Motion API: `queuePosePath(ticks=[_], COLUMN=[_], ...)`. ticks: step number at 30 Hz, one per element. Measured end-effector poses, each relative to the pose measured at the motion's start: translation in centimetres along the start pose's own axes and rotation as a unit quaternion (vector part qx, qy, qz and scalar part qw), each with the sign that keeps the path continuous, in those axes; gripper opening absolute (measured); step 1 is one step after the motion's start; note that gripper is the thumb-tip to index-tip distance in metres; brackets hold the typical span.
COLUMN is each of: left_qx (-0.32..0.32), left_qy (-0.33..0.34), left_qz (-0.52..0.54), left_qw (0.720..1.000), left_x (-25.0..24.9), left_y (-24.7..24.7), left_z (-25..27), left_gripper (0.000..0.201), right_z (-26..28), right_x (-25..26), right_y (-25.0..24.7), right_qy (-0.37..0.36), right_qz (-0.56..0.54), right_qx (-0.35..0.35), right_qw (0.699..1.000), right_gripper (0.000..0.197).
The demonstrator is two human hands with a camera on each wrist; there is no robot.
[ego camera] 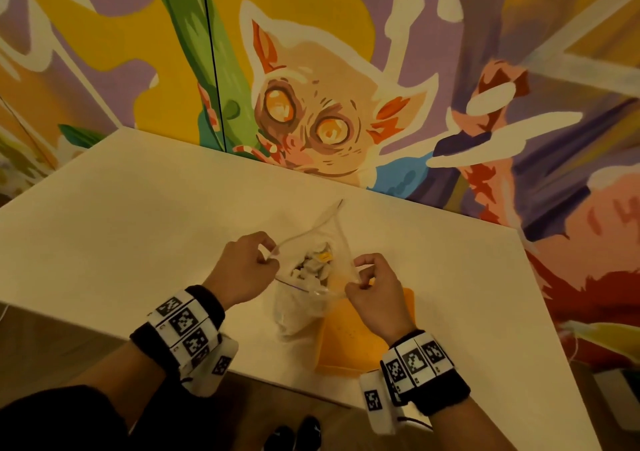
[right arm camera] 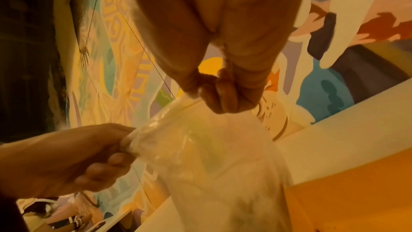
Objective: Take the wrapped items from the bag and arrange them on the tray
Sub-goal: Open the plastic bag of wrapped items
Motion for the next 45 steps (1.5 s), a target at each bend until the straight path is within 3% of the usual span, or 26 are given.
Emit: queuePosePath(ticks=[8, 11, 15, 18, 21, 26, 31, 35, 38, 40, 42, 45], left_qx=[-0.058, -0.009, 0.072, 0.089, 0.066, 0.082, 0.054, 0.022, 0.000, -0.015, -0.006, 0.060], left_qy=[-0.035, -0.065, 0.072, 0.098, 0.095, 0.120, 0.051, 0.043, 0.123, 0.146, 0.123, 0.074], left_qz=[-0.079, -0.205, -0.279, -0.321, -0.310, -0.232, -0.173, -0.204, -0.196, -0.165, -0.130, -0.110], left_qw=[0.995, 0.977, 0.955, 0.938, 0.944, 0.962, 0.982, 0.978, 0.973, 0.975, 0.984, 0.989], left_x=[1.4, 1.9, 0.2, -1.3, -2.2, -2.4, -0.1, 0.5, -0.6, -1.6, -1.9, -2.2], left_y=[-2.6, -3.0, -1.8, -0.4, -0.1, -0.6, -2.5, -2.9, -1.8, -1.4, -1.4, -1.5], left_z=[0.8, -0.1, -1.8, -4.1, -5.6, -5.5, -5.2, -5.2, -4.9, -4.9, -5.3, -5.2], left_gripper=[0.005, 0.031, 0.065, 0.050, 0.025, 0.021, 0.026, 0.018, 0.026, 0.020, 0.022, 0.027], right_z=[-0.1, -0.3, -0.8, -2.0, -3.8, -6.1, -7.1, -6.9, -6.6, -6.8, -7.1, -7.3], right_x=[0.4, 0.6, 1.6, 2.3, 2.5, 2.9, 1.3, 1.2, 2.1, 2.6, 2.9, 3.0], right_y=[-1.4, -1.1, -0.7, -0.4, 0.3, 1.2, 0.0, 0.0, 1.0, 1.5, 1.8, 2.2], right_qy=[0.002, 0.015, 0.012, 0.011, -0.045, -0.141, -0.060, -0.059, -0.106, -0.124, -0.118, -0.094], right_qz=[0.023, 0.072, 0.147, 0.226, 0.299, 0.190, 0.004, -0.007, 0.017, 0.025, 0.026, -0.027], right_qx=[0.031, 0.077, 0.146, 0.161, 0.110, 0.022, -0.015, 0.033, 0.071, 0.063, 0.045, 0.059], right_qw=[0.999, 0.994, 0.978, 0.961, 0.947, 0.971, 0.998, 0.998, 0.992, 0.990, 0.992, 0.993], right_gripper=[0.033, 0.031, 0.021, 0.023, 0.034, 0.014, 0.021, 0.015, 0.010, 0.011, 0.019, 0.019])
Point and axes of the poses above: each hand's wrist, its own z-axis away from the middle knuckle, its own y-axis out of the palm, x = y × z, the point moved 1 cm from there along -z, towards the middle knuckle, and after that the axes turned 6 degrees about x, right-handed, at the moved point
